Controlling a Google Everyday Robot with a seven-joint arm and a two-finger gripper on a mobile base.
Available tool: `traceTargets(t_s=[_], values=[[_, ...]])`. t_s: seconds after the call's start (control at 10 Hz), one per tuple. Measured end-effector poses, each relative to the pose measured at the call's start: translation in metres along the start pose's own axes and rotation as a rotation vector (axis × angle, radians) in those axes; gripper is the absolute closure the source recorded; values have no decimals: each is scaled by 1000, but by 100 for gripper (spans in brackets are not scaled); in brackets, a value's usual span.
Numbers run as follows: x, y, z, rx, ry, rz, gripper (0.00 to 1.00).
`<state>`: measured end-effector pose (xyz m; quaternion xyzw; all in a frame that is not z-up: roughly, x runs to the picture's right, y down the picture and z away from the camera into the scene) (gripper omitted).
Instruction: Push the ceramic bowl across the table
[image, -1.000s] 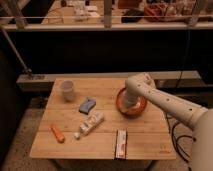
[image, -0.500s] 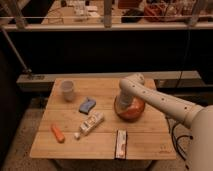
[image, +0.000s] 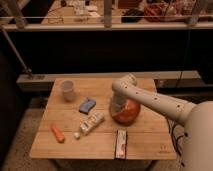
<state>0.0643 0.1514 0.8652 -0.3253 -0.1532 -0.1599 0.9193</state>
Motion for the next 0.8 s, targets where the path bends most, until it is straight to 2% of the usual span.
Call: traceTargets(t_s=[0.2,0.6,0.8], values=[[-2,2,0,-14,1,-9,95],[-25,1,6,-32,1,-35,95],[-26,4,7,-44,4,-40,95]])
